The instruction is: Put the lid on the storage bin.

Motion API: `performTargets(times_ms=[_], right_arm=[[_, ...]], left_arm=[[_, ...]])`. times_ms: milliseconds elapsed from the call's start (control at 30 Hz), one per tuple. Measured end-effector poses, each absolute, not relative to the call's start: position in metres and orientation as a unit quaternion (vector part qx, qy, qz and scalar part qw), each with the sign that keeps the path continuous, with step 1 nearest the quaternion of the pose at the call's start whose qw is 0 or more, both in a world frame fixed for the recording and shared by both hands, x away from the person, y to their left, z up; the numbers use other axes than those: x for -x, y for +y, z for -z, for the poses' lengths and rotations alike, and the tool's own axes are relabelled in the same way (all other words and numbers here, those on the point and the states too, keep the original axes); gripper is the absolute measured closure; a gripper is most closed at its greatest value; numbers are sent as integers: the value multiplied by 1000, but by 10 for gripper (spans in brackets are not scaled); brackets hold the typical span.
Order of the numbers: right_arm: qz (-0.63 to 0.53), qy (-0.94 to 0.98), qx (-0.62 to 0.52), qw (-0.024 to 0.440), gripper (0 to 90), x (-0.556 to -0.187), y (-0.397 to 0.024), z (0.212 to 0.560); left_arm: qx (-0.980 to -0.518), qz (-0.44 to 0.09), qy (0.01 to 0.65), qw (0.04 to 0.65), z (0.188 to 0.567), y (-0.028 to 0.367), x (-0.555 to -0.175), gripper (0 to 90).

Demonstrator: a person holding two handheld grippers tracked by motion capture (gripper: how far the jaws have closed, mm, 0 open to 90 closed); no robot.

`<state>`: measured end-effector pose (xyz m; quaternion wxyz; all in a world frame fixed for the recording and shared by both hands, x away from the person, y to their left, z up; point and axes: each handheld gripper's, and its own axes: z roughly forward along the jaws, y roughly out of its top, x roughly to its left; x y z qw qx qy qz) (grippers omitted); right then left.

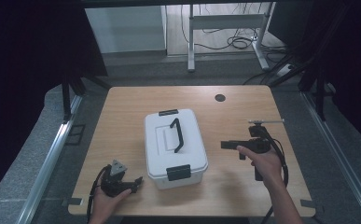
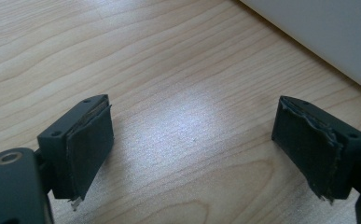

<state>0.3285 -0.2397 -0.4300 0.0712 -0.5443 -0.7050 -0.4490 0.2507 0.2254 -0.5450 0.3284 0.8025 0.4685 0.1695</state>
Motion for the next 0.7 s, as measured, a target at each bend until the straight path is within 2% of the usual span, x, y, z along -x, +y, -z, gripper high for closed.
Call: performTargets(times_ms=[200, 500, 700], right_arm=[[451, -699, 550, 67, 454, -316, -259, 452], [455, -698, 550, 61, 450, -316, -266, 455], [455, -692, 556, 73, 448, -315, -269, 467]], left_arm=[[-803, -170, 468, 328, 545, 226, -251, 124], [-803, -169, 468, 328, 545, 226, -251, 124], [-802, -169, 470, 327, 545, 225, -252, 120]])
